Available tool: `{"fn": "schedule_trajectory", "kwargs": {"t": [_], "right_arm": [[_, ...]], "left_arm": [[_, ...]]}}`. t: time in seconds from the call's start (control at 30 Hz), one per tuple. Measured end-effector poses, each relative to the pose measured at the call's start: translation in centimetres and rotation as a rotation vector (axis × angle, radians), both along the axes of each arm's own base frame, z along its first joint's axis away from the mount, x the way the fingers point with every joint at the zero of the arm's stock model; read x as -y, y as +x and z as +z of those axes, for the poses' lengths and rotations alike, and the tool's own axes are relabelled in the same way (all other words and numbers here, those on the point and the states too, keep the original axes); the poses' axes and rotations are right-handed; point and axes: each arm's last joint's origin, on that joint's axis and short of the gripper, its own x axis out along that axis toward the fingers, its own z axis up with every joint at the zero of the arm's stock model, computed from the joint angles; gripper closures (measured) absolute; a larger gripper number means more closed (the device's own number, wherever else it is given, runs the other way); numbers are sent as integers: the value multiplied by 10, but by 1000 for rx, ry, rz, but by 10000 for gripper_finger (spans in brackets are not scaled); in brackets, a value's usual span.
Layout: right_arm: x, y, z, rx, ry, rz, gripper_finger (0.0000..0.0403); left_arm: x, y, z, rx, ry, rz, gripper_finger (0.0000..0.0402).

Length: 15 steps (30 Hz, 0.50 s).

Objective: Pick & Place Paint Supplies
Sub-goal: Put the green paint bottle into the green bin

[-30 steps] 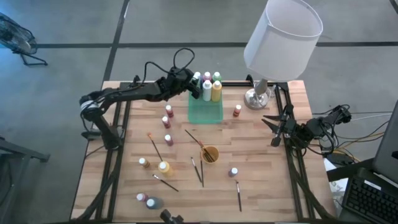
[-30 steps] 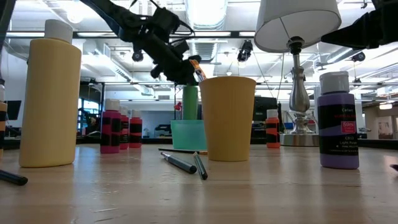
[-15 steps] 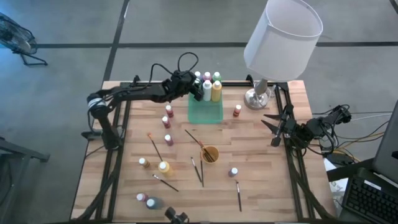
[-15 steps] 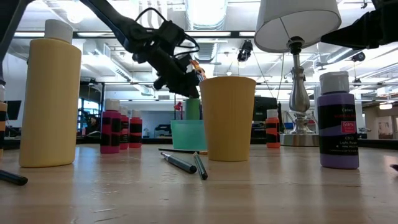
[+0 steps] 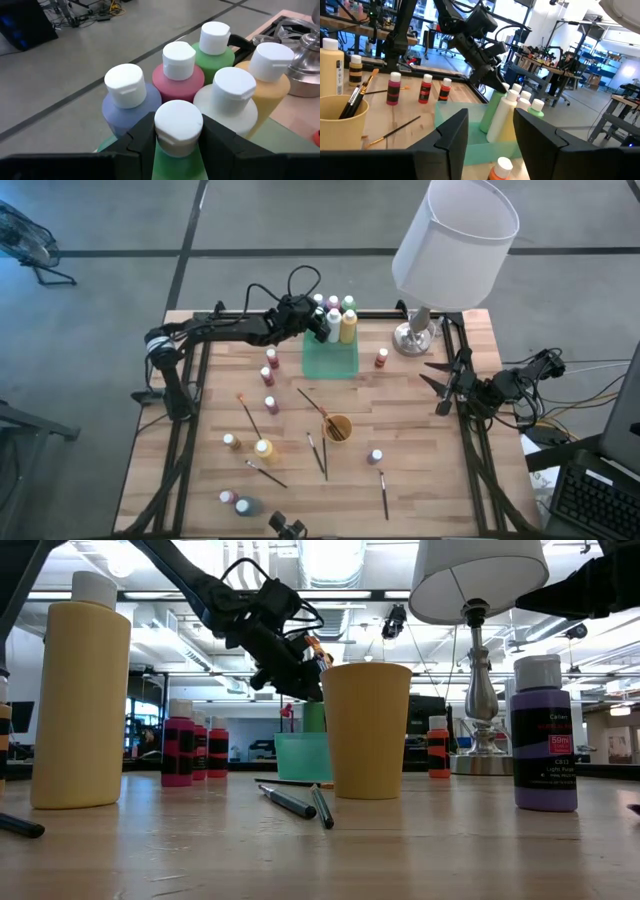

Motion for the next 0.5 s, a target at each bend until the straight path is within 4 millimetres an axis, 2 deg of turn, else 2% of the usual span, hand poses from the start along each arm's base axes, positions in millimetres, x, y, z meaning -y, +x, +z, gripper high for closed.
{"fn": "schedule_trajectory", "kwargs": {"t": [0.5], "right_arm": [[0,0,0,0,0,0,217]], "left_arm": [[0,0,0,-29,23,-1,257]]}}
